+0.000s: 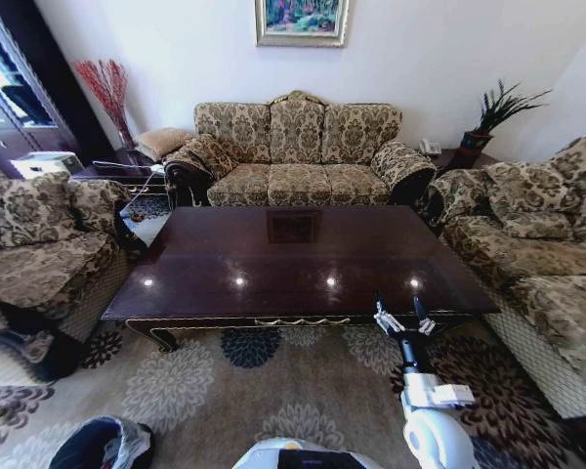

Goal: Move to the front of the table and place the trash on the table into the trash bin.

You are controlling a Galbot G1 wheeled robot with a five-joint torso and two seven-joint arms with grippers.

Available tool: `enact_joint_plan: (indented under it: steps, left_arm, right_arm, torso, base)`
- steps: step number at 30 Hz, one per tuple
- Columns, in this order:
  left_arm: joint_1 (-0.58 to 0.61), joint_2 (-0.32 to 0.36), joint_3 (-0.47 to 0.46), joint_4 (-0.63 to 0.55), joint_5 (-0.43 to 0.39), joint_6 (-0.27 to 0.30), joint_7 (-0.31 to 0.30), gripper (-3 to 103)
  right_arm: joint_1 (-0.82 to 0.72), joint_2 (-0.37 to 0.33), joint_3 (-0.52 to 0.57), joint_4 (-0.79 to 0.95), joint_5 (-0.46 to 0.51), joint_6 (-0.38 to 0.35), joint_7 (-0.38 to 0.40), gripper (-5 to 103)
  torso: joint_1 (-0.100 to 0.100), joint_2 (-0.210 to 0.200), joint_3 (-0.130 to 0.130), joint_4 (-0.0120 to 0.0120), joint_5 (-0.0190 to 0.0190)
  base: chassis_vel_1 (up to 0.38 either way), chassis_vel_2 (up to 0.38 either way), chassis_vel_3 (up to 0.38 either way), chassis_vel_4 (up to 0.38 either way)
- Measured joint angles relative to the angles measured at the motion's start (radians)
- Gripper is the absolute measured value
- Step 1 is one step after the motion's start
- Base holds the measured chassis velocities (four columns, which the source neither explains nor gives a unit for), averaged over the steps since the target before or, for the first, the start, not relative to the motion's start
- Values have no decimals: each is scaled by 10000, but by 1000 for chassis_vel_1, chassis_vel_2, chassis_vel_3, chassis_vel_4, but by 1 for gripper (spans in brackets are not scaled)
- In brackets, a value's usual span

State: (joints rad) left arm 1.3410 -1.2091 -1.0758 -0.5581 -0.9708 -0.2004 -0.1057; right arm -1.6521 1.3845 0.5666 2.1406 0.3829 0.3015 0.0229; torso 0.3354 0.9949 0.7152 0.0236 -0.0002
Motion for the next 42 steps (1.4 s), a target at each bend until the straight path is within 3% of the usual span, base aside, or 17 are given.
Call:
enact_joint_plan:
  steps: [5,8,9,12,13,15,17,22,26,27,30,36,42]
  left_arm:
    - [-223,-107,6,341,222,101,77,-1]
    - [-275,-182,8,334,296,263,0,8]
    - [-247,-221,25,295,366,344,16,14]
    - [-108,-389,46,-58,590,680,-36,30]
    - [-108,-389,46,-58,590,680,-36,30]
    - [149,-519,21,-648,612,874,-77,41]
    - [301,-571,-1,-962,611,932,-76,41]
    - [1100,-814,-120,-2309,617,1341,225,62]
    - [1283,-910,-268,-2398,840,1393,-71,79]
    - [1283,-910,-268,-2398,840,1393,-71,79]
    - [1496,-1045,-515,-2382,1050,1397,-152,94]
    - [1808,-1211,-871,-2903,1013,1249,-261,100]
    - [2542,-1435,-1161,-4395,774,1528,-115,100]
  right_arm:
    - [-112,-53,141,-27,54,-1,-6,100]
    - [-162,-53,189,-37,55,6,-35,100]
    - [-186,-55,200,-44,52,13,-52,100]
    - [-254,-69,249,-62,59,45,-93,100]
    - [-254,-69,249,-62,59,45,-93,100]
    - [-254,-85,276,-90,131,50,-99,100]
    - [-237,-90,278,-108,173,51,-100,100]
    - [-181,-101,156,-208,283,104,-101,100]
    - [-160,-125,52,-215,355,129,-102,100]
    - [-160,-125,52,-215,355,129,-102,100]
    - [-160,-254,68,-198,563,196,-108,100]
    - [-305,-436,112,-279,928,372,-178,100]
    - [-283,-497,27,-452,1176,662,-210,100]
  torso:
    - [1,0,0,-4,3]
    - [1,0,1,-7,14]
    - [1,-1,2,4,13]
    - [0,0,0,-2,0]
    - [0,0,0,-2,0]
    - [0,0,0,-5,1]
    - [0,0,0,-7,1]
    - [0,0,0,-2,4]
    - [0,0,0,-6,2]
    - [0,0,0,-6,2]
    - [0,0,0,0,1]
    - [0,0,0,-5,0]
    - [0,0,0,-1,3]
  base:
    - [0,0,0,0]
    - [0,0,0,0]
    - [0,0,0,0]
    - [0,0,0,0]
    - [0,0,0,0]
    - [0,0,0,0]
    - [0,0,0,0]
    - [0,0,0,0]
    - [0,0,0,0]
    - [0,0,0,0]
    - [0,0,0,0]
    - [0,0,0,0]
    - [0,0,0,0]
